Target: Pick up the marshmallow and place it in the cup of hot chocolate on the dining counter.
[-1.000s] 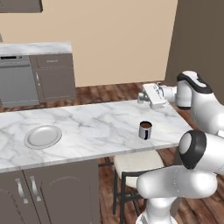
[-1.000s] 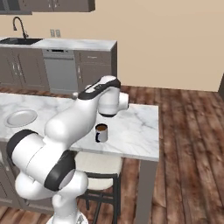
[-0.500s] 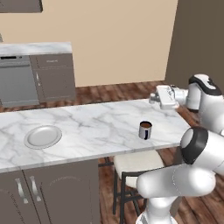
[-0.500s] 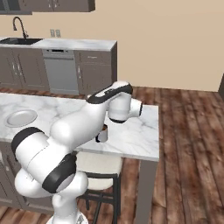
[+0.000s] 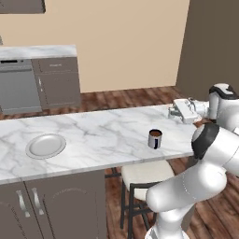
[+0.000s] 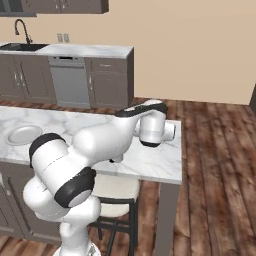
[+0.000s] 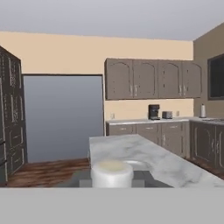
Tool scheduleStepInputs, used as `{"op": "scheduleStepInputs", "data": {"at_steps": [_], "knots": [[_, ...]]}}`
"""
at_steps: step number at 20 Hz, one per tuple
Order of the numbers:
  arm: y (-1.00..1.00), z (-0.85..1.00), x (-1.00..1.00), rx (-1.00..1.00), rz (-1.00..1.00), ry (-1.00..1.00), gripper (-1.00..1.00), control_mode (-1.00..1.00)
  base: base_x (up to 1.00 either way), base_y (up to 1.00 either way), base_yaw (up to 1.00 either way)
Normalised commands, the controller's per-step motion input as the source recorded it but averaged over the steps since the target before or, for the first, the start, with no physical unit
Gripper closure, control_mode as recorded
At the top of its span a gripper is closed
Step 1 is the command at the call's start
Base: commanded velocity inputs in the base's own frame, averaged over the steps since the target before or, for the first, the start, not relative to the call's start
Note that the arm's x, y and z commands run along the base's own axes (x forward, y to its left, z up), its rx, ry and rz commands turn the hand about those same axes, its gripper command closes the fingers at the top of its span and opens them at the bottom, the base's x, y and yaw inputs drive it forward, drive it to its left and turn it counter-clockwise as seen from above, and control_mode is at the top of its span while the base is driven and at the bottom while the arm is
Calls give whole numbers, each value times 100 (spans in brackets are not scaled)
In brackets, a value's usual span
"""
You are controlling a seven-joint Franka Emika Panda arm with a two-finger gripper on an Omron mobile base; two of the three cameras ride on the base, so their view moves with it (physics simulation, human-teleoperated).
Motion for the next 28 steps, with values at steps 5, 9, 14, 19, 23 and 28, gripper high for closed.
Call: {"op": "scheduleStepInputs", "data": {"at_steps": [5,9,14,19,23,28], "knots": [[-3,-8,-33,0,19,3,100,-100,0,0,0],[1,-3,-36,0,13,7,100,-100,0,0,0],[20,-18,-31,-2,2,0,100,-100,0,0,0],[42,-12,-5,-6,0,-1,100,-100,0,0,0],[11,0,-3,-2,-1,-2,100,-100,0,0,0],[0,-19,0,-1,0,0,100,-100,0,0,0]]}}
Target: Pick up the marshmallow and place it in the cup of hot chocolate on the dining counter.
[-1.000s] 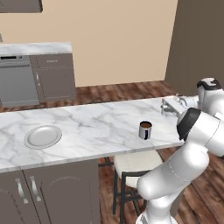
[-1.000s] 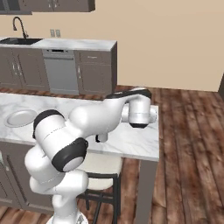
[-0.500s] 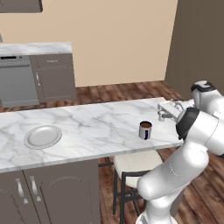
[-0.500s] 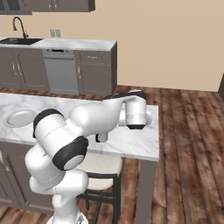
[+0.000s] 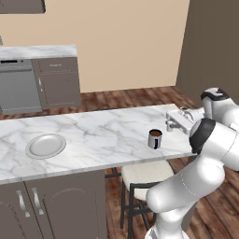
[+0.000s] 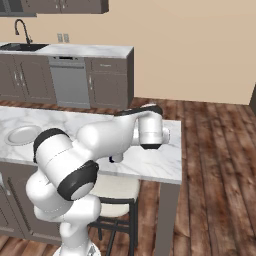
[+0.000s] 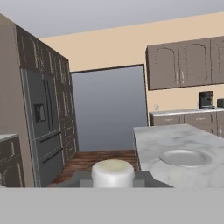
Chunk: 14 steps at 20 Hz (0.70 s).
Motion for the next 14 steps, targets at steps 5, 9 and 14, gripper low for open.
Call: {"op": "scheduleStepInputs", "data": {"at_steps": [5,9,14], "knots": [[0,-29,0,-3,0,0,100,-100,0,0,0],[0,-21,2,-1,0,0,100,-100,0,0,0],[0,-16,19,0,0,0,100,-100,0,0,0]]}}
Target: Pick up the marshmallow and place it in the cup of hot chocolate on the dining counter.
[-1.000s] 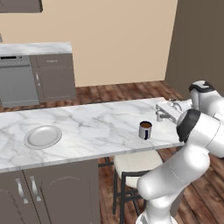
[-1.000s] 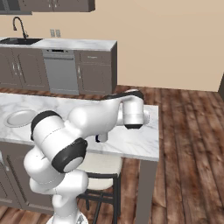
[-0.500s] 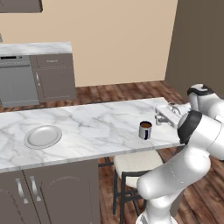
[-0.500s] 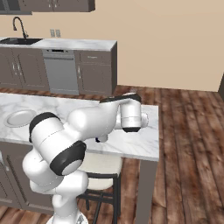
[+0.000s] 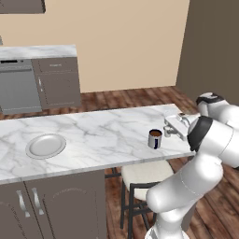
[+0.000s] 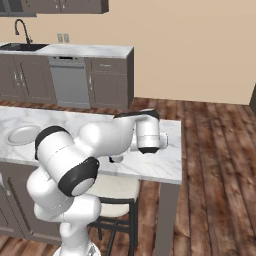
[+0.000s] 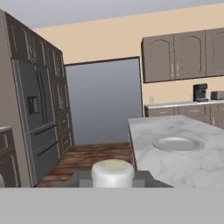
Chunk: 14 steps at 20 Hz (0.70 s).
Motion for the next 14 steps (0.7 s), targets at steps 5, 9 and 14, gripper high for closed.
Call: {"op": "scheduleStepInputs", "data": {"at_steps": [5,9,14], "knots": [[2,-3,24,0,0,0,100,-100,0,0,0],[0,-10,24,0,0,0,100,-100,0,0,0],[0,-33,8,-5,0,-9,100,-100,0,0,0]]}}
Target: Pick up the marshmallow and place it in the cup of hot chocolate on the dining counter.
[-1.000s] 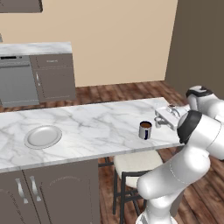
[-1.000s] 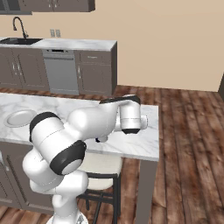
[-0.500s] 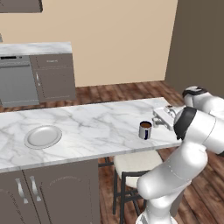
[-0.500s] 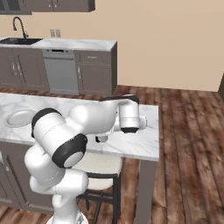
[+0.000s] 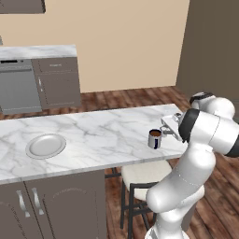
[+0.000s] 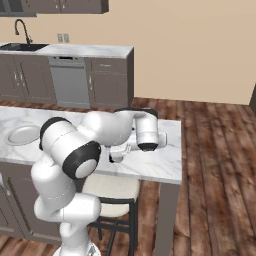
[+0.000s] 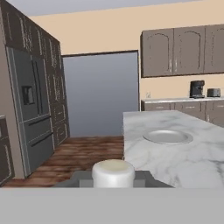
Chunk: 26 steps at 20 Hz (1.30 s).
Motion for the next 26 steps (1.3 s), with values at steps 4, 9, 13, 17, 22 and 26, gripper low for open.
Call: {"op": "scheduleStepInputs", "data": {"at_steps": [4,9,13,17,22,26], "knots": [[0,-12,7,-1,0,-5,100,-100,0,0,0],[0,0,8,0,0,-2,100,-100,0,0,0],[0,0,16,0,0,0,100,-100,0,0,0],[0,0,25,0,0,0,100,-100,0,0,0],[0,-14,23,0,0,0,100,-100,0,0,0],[0,-21,26,0,0,0,100,-100,0,0,0]]}}
